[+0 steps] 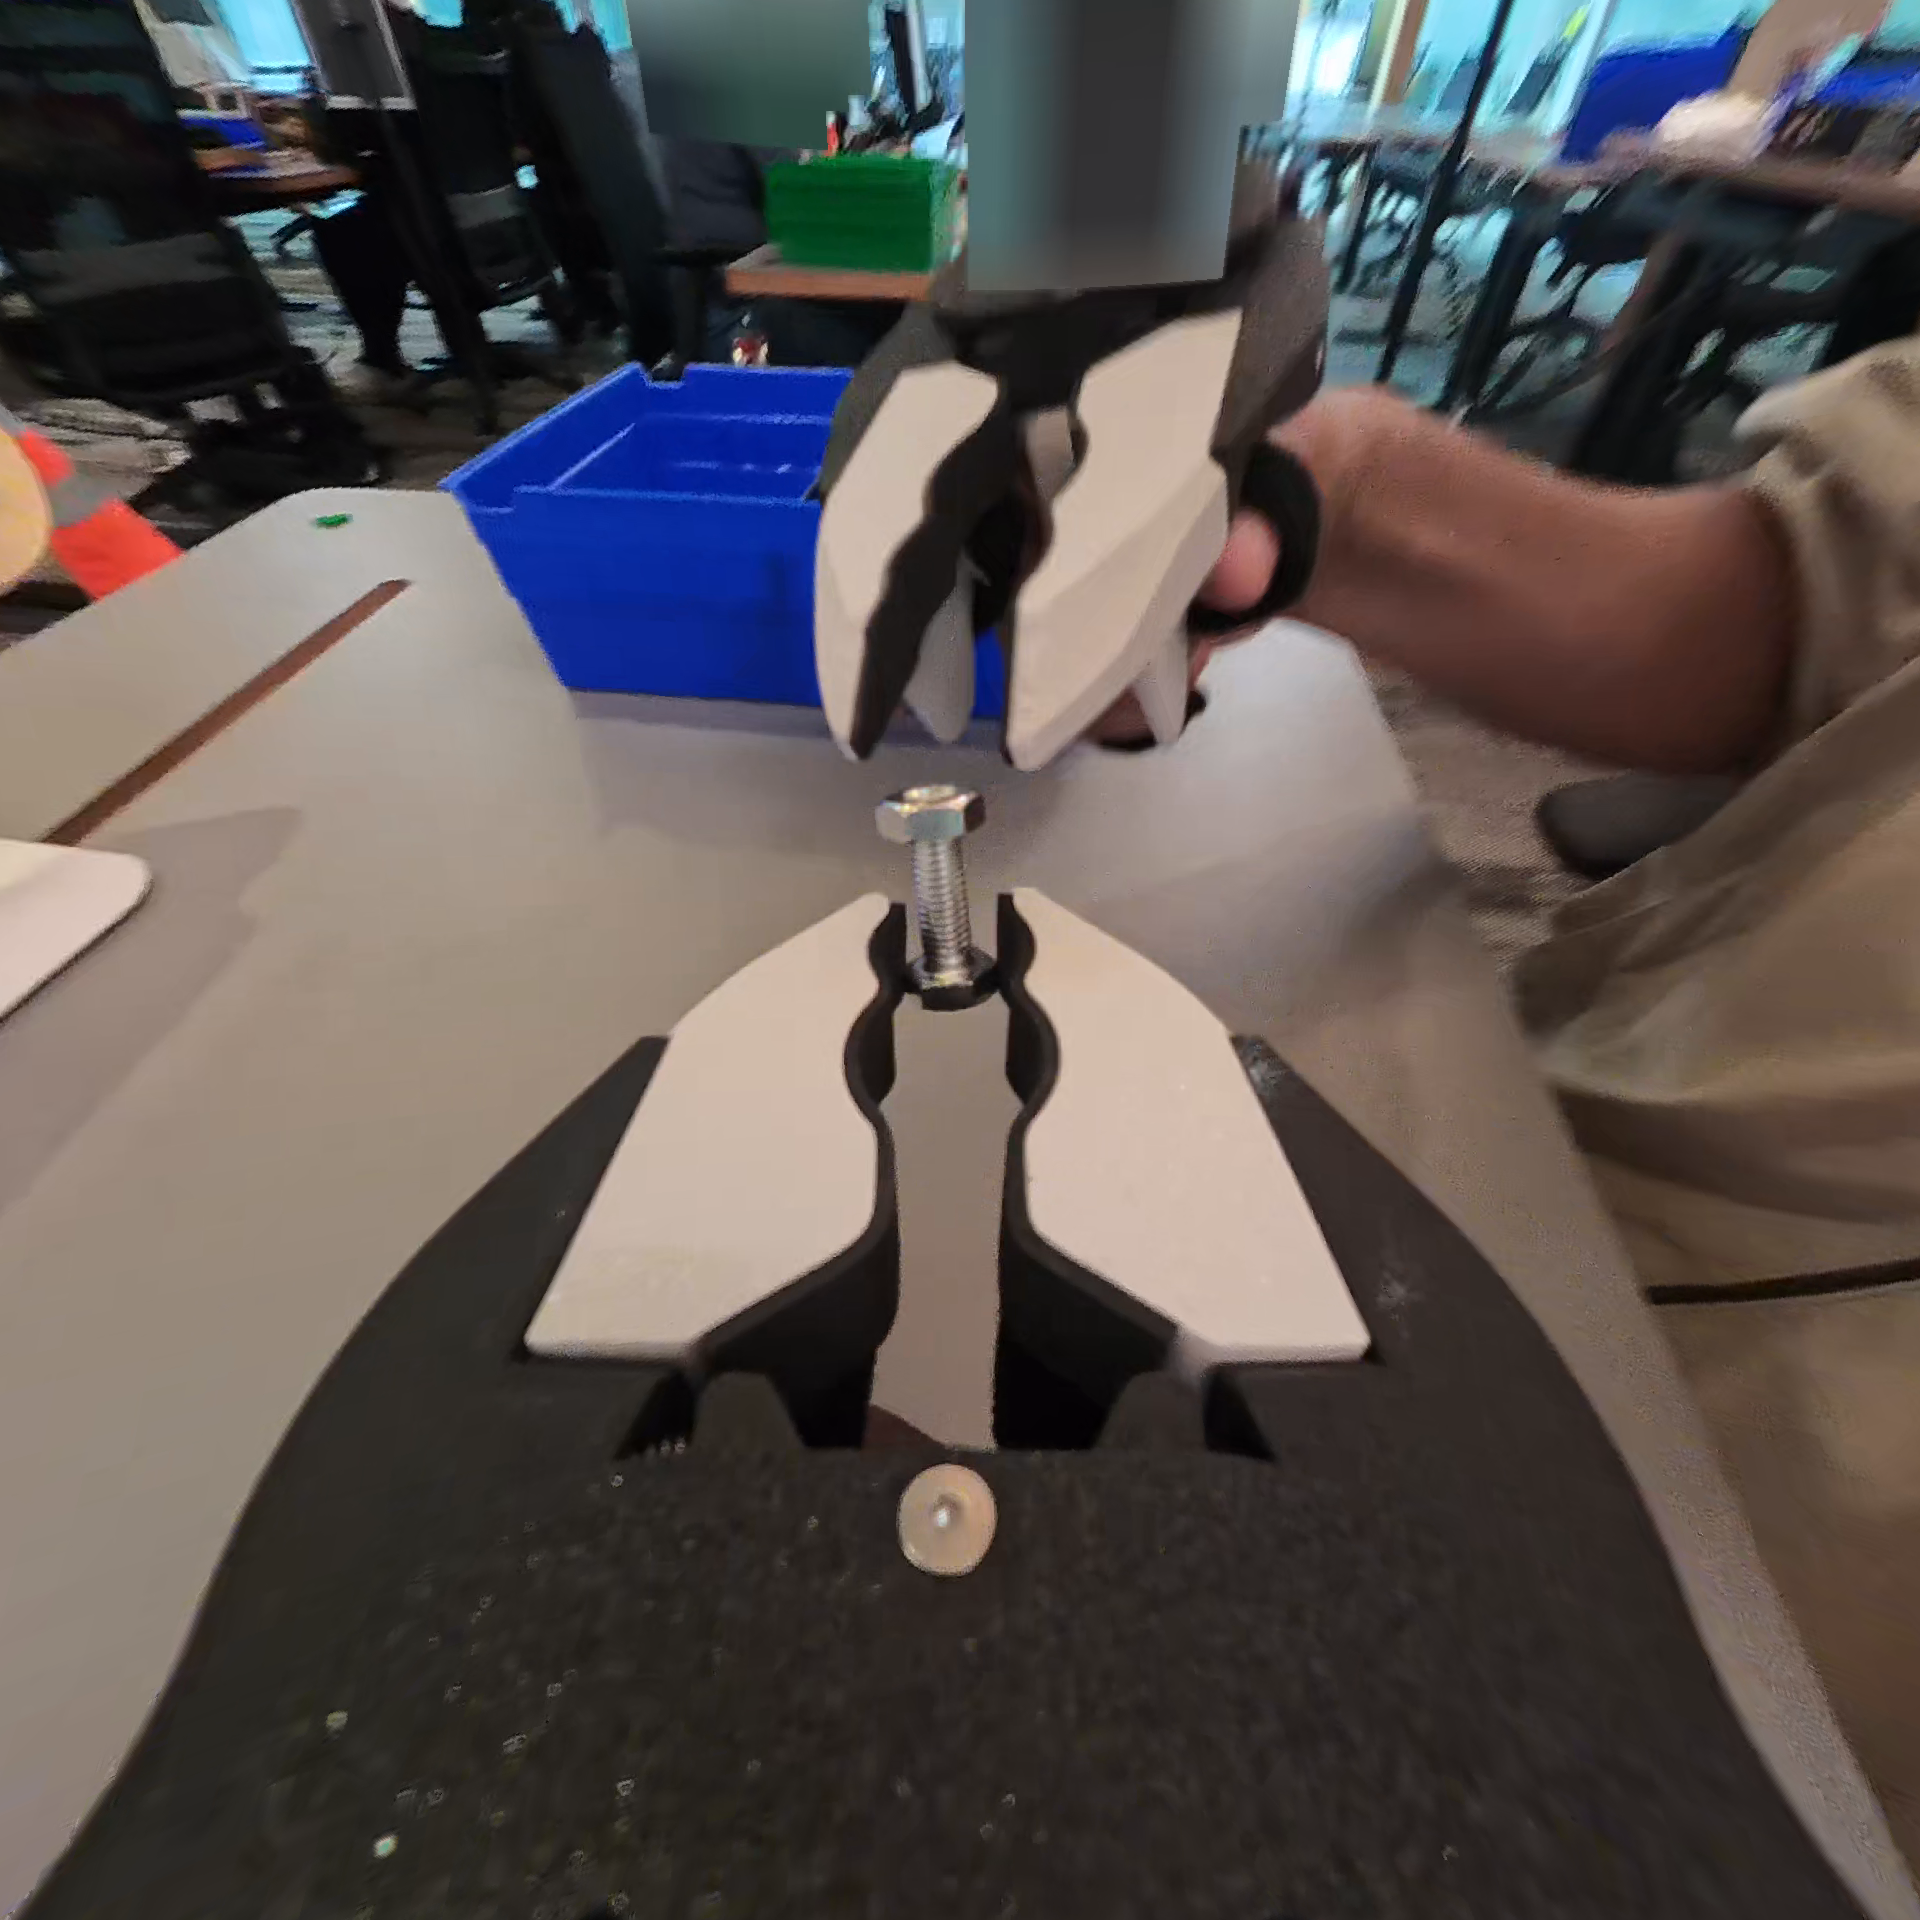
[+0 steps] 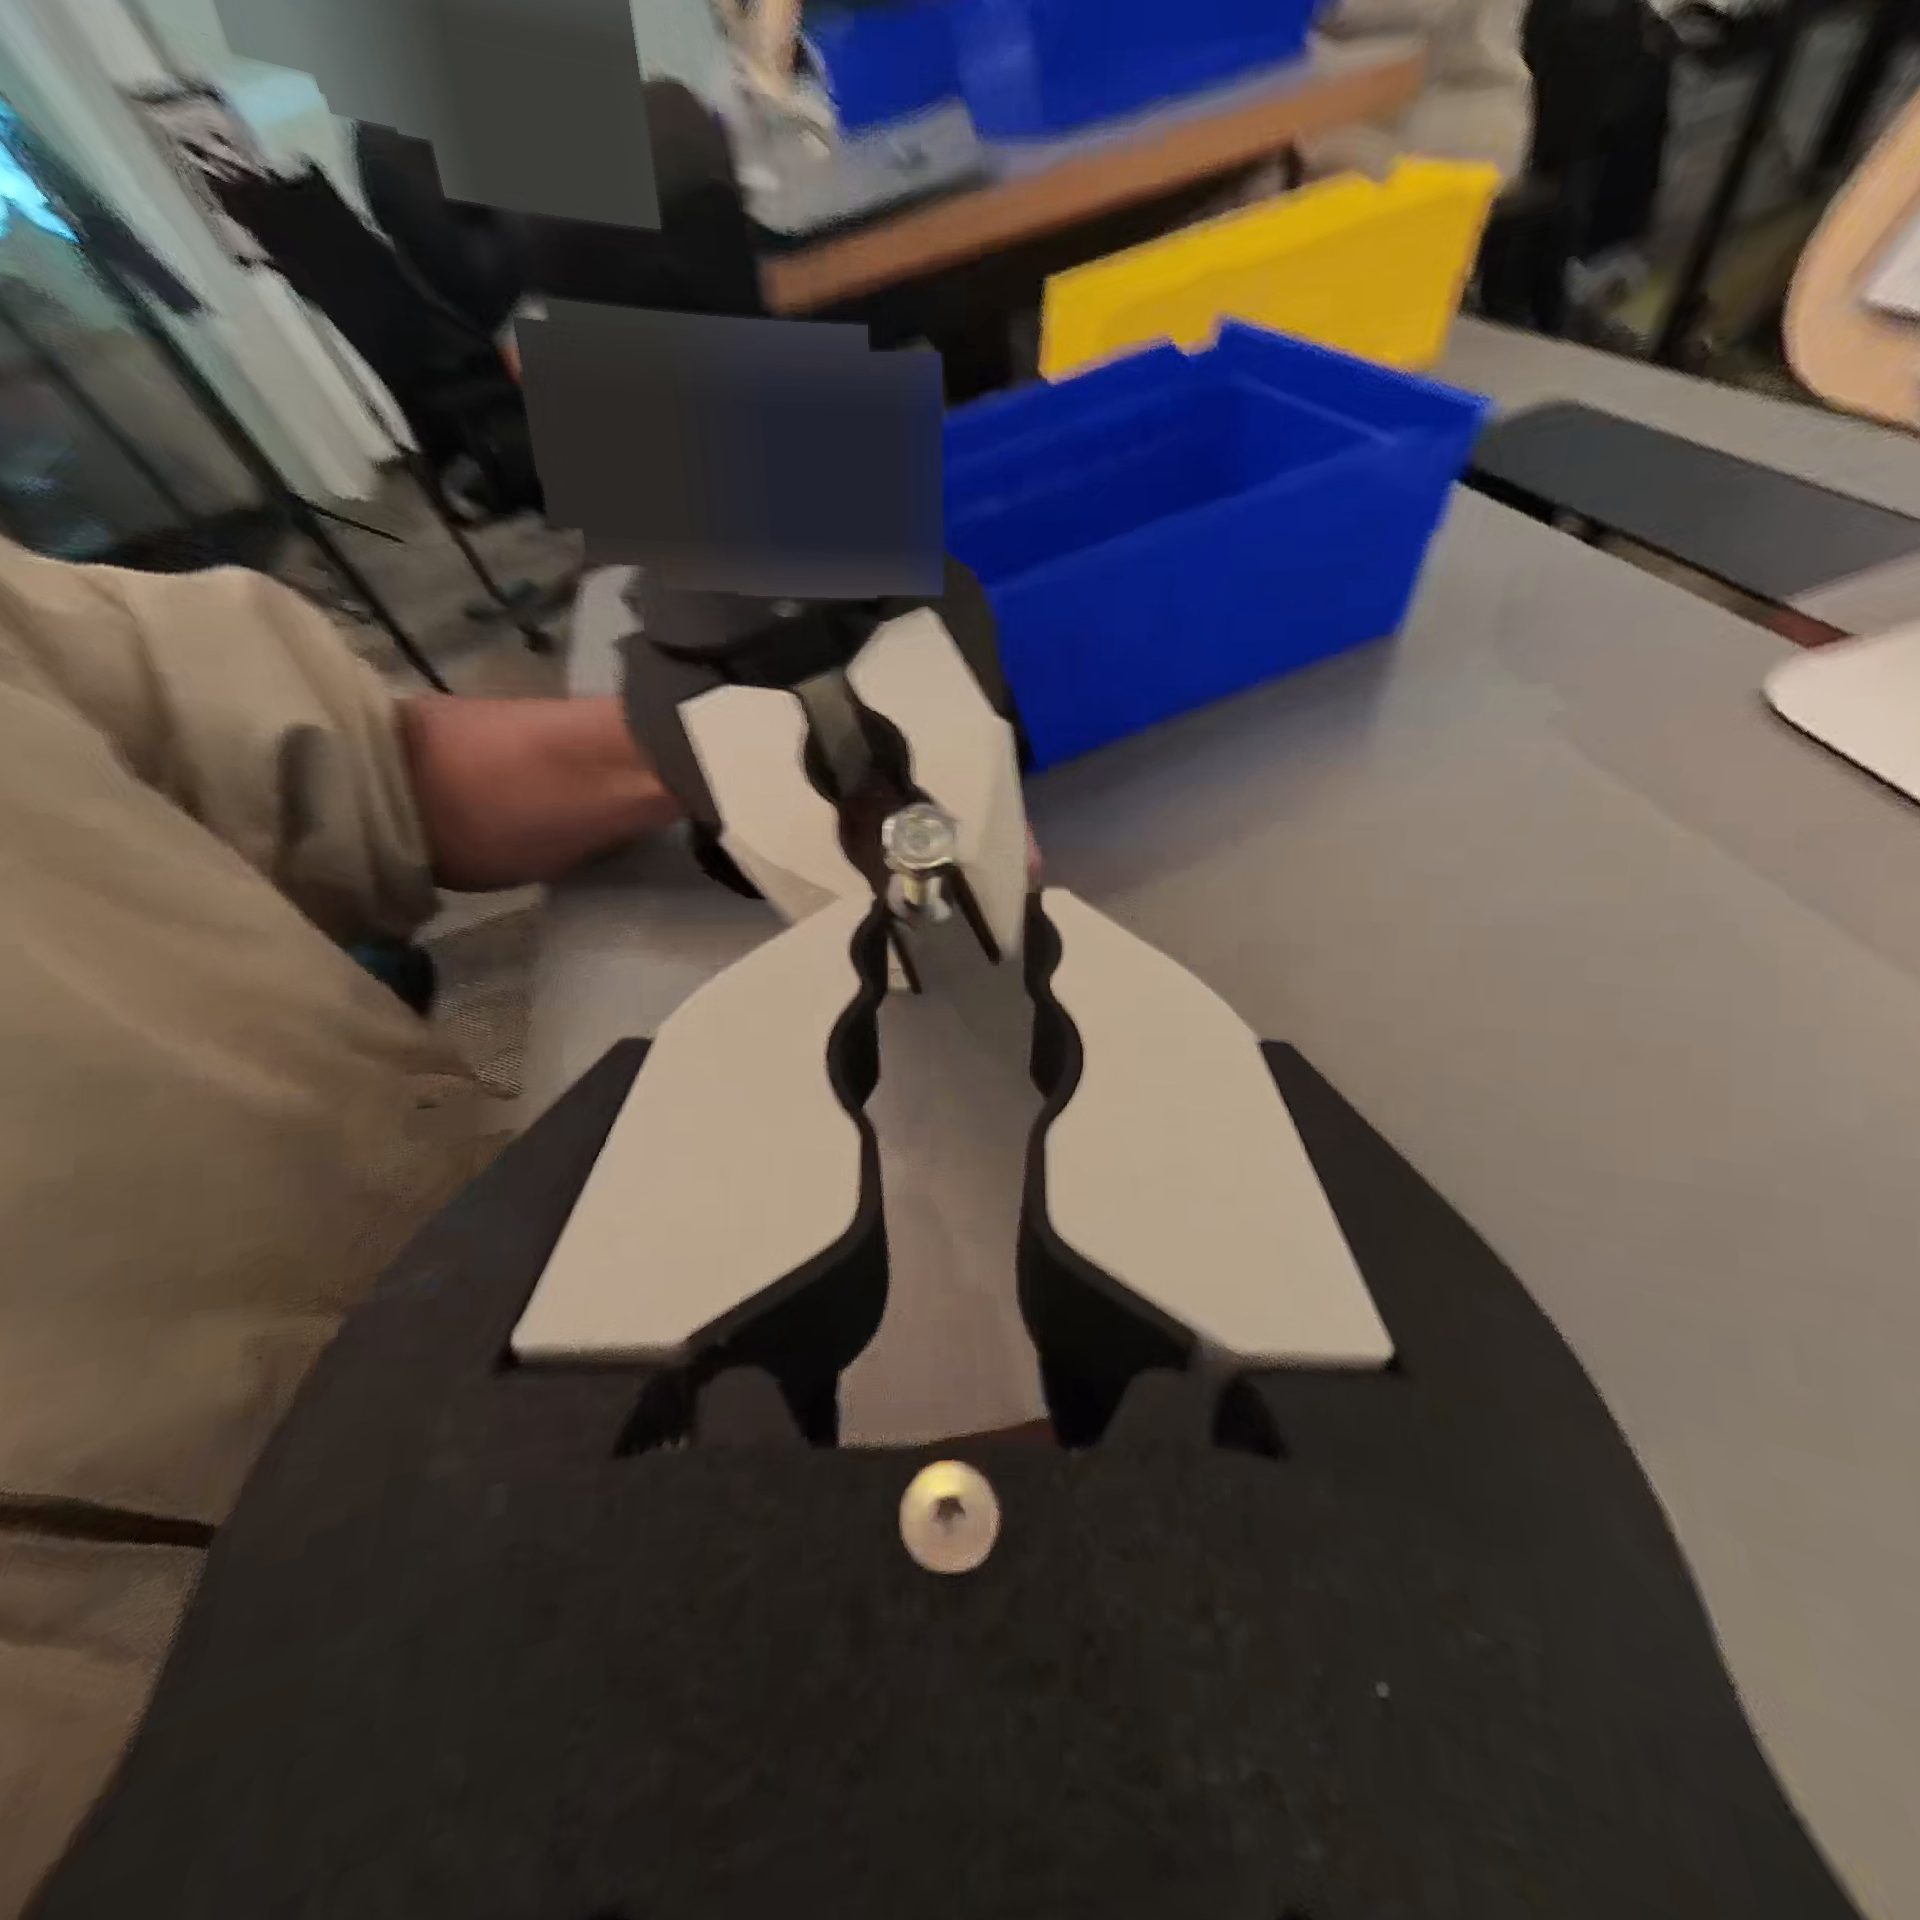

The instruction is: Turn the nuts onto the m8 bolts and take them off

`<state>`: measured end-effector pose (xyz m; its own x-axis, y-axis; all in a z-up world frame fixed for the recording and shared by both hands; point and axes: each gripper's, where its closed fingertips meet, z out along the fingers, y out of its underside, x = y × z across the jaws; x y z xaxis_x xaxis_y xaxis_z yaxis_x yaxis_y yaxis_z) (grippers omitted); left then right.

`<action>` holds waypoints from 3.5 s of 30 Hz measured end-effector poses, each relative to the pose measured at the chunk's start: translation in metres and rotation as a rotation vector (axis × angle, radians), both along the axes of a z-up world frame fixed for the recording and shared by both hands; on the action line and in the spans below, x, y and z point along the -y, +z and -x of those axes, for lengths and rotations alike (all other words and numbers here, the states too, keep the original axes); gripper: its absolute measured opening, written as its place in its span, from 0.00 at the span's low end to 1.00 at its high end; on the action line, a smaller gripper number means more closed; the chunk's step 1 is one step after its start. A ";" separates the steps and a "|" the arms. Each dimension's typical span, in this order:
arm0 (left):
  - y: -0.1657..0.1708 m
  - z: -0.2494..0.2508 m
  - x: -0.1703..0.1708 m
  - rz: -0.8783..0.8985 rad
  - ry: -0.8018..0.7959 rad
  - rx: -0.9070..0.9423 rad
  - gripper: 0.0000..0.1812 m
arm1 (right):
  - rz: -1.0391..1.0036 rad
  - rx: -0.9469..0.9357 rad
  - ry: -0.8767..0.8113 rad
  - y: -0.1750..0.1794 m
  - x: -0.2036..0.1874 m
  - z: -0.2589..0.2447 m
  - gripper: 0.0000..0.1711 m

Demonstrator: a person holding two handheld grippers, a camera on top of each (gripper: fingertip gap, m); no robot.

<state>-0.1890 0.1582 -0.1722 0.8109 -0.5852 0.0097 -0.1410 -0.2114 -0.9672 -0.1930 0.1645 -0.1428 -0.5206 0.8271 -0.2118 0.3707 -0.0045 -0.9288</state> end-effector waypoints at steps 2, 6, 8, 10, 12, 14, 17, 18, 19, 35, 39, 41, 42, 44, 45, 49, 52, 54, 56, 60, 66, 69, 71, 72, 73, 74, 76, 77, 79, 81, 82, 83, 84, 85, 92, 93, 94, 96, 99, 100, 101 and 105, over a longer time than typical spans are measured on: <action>-0.006 0.006 -0.005 -0.013 0.054 -0.083 0.09 | -0.010 0.092 -0.048 -0.005 -0.006 0.002 0.15; -0.023 0.010 -0.011 -0.016 0.122 -0.268 0.09 | -0.088 0.210 -0.070 -0.017 0.001 0.004 0.18; -0.027 0.007 -0.012 -0.014 0.122 -0.295 0.09 | -0.113 0.238 -0.054 -0.022 0.008 0.005 0.17; -0.030 0.003 -0.011 -0.004 0.105 -0.298 0.09 | -0.162 0.236 -0.060 -0.026 0.008 0.006 0.11; -0.029 0.000 -0.010 0.001 0.092 -0.282 0.09 | -0.225 0.240 -0.048 -0.029 0.007 0.004 0.09; -0.025 -0.003 -0.008 -0.007 0.076 -0.249 0.09 | -0.281 0.244 -0.019 -0.032 0.009 0.002 0.09; -0.025 -0.007 -0.005 0.007 0.043 -0.224 0.09 | -0.390 0.217 0.031 -0.033 0.012 0.000 0.09; -0.025 -0.009 -0.004 0.013 0.031 -0.211 0.09 | -0.422 0.212 0.052 -0.032 0.013 -0.001 0.09; -0.025 -0.011 -0.002 0.024 0.010 -0.196 0.09 | -0.452 0.208 0.079 -0.031 0.015 -0.003 0.09; -0.017 -0.033 0.022 0.124 -0.231 0.062 0.09 | -0.619 0.032 0.442 -0.021 0.032 -0.021 0.18; -0.017 -0.023 0.014 0.097 -0.161 0.028 0.09 | -0.517 0.023 0.310 -0.013 0.023 -0.013 0.20; -0.018 -0.020 0.012 0.090 -0.139 0.006 0.09 | -0.471 0.004 0.269 -0.010 0.023 -0.012 0.18; -0.019 -0.020 0.011 0.091 -0.135 -0.002 0.09 | -0.453 -0.019 0.256 -0.008 0.024 -0.012 0.17; -0.021 -0.021 0.012 0.096 -0.138 -0.010 0.09 | -0.446 -0.043 0.218 -0.007 0.023 -0.010 0.14; -0.021 -0.021 0.012 0.093 -0.136 -0.011 0.09 | -0.454 -0.041 0.201 -0.009 0.023 -0.009 0.14; -0.021 -0.020 0.010 0.083 -0.122 -0.024 0.09 | -0.480 0.050 0.175 -0.024 0.020 -0.009 0.15; -0.021 -0.020 0.010 0.079 -0.112 -0.047 0.09 | -0.427 0.081 0.167 -0.021 0.022 -0.010 0.11; -0.021 -0.020 0.010 0.079 -0.114 -0.052 0.09 | -0.432 0.082 0.178 -0.021 0.023 -0.010 0.09; -0.022 -0.022 0.011 0.088 -0.125 -0.050 0.09 | -0.471 0.081 0.203 -0.022 0.023 -0.011 0.09; -0.019 -0.028 0.018 0.108 -0.184 0.004 0.09 | -0.569 0.057 0.314 -0.021 0.027 -0.019 0.09; -0.007 -0.048 0.035 0.156 -0.356 0.185 0.09 | -0.710 -0.067 0.589 -0.011 0.041 -0.034 0.09; -0.007 -0.046 0.032 0.144 -0.340 0.191 0.09 | -0.737 -0.047 0.601 -0.010 0.039 -0.033 0.09; -0.008 -0.039 0.024 0.122 -0.279 0.162 0.09 | -0.677 -0.010 0.556 -0.008 0.039 -0.031 0.17; -0.008 -0.034 0.019 0.104 -0.238 0.142 0.09 | -0.634 0.002 0.510 -0.007 0.038 -0.027 0.20; -0.008 -0.028 0.016 0.090 -0.210 0.115 0.09 | -0.602 0.011 0.447 -0.006 0.033 -0.022 0.21; -0.008 -0.025 0.011 0.061 -0.155 0.078 0.09 | -0.574 0.012 0.371 -0.005 0.026 -0.016 0.21; -0.010 -0.016 0.003 0.019 -0.065 -0.012 0.09 | -0.487 0.026 0.228 -0.005 0.014 -0.007 0.21; -0.010 -0.012 -0.001 -0.005 -0.020 -0.056 0.09 | -0.439 0.041 0.177 -0.006 0.011 -0.006 0.24; -0.012 -0.008 -0.006 -0.031 0.034 -0.115 0.09 | -0.365 0.057 0.035 -0.007 0.003 0.000 0.21; -0.012 -0.003 -0.010 -0.055 0.080 -0.146 0.09 | -0.264 0.070 -0.065 -0.007 0.000 0.003 0.20; -0.013 -0.001 -0.011 -0.059 0.095 -0.155 0.09 | -0.207 0.081 -0.113 -0.006 -0.001 0.004 0.19; -0.013 0.001 -0.013 -0.069 0.116 -0.175 0.09 | -0.159 0.093 -0.135 -0.007 0.000 0.003 0.18; -0.014 0.003 -0.014 -0.074 0.128 -0.202 0.09 | -0.134 0.104 -0.159 -0.008 0.000 0.003 0.18; -0.015 0.004 -0.014 -0.075 0.137 -0.226 0.09 | -0.125 0.107 -0.180 -0.009 0.000 0.002 0.18; -0.026 -0.001 -0.014 -0.076 0.143 -0.327 0.09 | -0.164 0.160 -0.196 -0.021 0.007 0.003 0.08; -0.026 -0.002 -0.014 -0.078 0.142 -0.337 0.09 | -0.192 0.167 -0.184 -0.022 0.007 0.002 0.08; -0.028 -0.004 -0.013 -0.062 0.126 -0.337 0.09 | -0.228 0.174 -0.163 -0.023 0.008 0.000 0.08; -0.027 -0.007 -0.012 -0.060 0.109 -0.314 0.09 | -0.307 0.162 -0.109 -0.022 0.010 -0.003 0.08; -0.025 -0.014 -0.007 -0.037 0.055 -0.242 0.09 | -0.407 0.155 -0.005 -0.020 0.014 -0.008 0.08; -0.025 -0.019 -0.004 -0.016 0.019 -0.208 0.09 | -0.436 0.152 0.044 -0.020 0.017 -0.010 0.08; -0.023 -0.022 -0.001 -0.007 -0.003 -0.174 0.09 | -0.472 0.141 0.090 -0.019 0.019 -0.012 0.08; -0.017 -0.036 0.013 0.055 -0.148 -0.020 0.09 | -0.590 0.135 0.303 -0.016 0.027 -0.026 0.08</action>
